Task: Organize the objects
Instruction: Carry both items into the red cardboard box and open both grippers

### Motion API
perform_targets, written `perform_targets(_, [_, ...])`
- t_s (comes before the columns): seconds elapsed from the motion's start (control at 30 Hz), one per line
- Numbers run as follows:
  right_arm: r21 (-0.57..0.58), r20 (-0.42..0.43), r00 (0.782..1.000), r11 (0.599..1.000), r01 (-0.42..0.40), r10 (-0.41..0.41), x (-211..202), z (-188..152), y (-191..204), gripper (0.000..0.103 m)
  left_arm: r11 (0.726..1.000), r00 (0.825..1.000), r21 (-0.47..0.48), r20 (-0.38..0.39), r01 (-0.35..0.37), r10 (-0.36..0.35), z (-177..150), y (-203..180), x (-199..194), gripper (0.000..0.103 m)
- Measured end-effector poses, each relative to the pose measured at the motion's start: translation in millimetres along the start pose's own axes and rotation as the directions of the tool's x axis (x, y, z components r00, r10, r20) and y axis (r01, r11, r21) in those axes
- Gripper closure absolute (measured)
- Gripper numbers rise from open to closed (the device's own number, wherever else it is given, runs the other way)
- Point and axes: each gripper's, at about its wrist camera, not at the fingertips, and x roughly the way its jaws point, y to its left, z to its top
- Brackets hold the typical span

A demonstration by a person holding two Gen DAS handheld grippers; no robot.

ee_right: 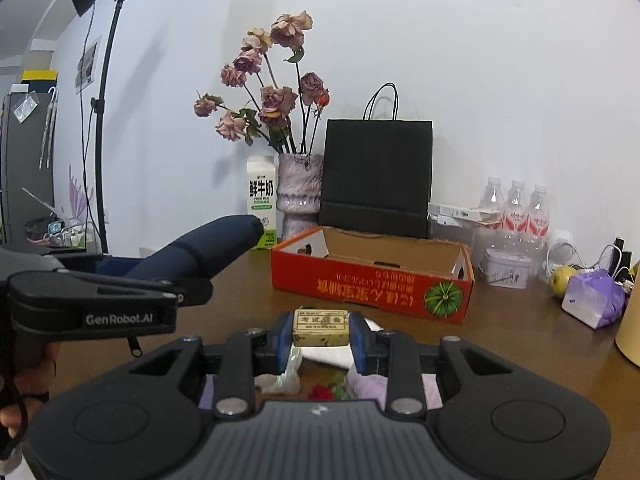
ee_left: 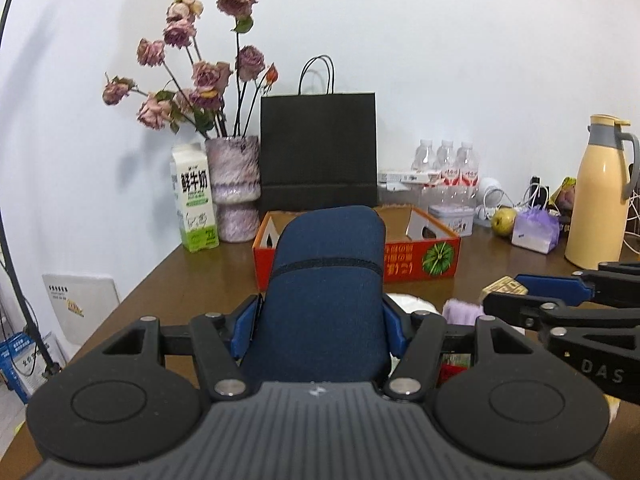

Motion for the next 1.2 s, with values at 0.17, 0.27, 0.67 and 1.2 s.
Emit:
perform_targets(0.17, [0.010,-0.013,1.000,1.000,0.004,-0.004,18.9,16.6,-9.0,0.074,1.000,1.000,0.004,0.022,0.002,-0.002,15.3,-4.5,12.8,0.041])
perform_targets(0.27, [0.020,-0.025,1.000,1.000,0.001,-0.001,30.9,25.3,-15.2,0.074,1.000,1.000,0.007,0.027,0.000,0.000,22.1,-6.5,21.2,0.041])
perform_targets(0.67, [0.025,-0.068,0.998,1.000,0.017,-0.015,77.4,57.3,-35.2,0.074,1.000,0.999,0.009,0.036,-0.004,0.004,51.1,-12.5,62.2,0.041])
perform_targets(1.2, [0.016,-0.116,0.992,0.998,0.057,-0.054,158.9,91.8,-61.1,0.074,1.000,1.000,-0.006,0.021,0.002,-0.002,87.1,-11.3,145.2,0.041])
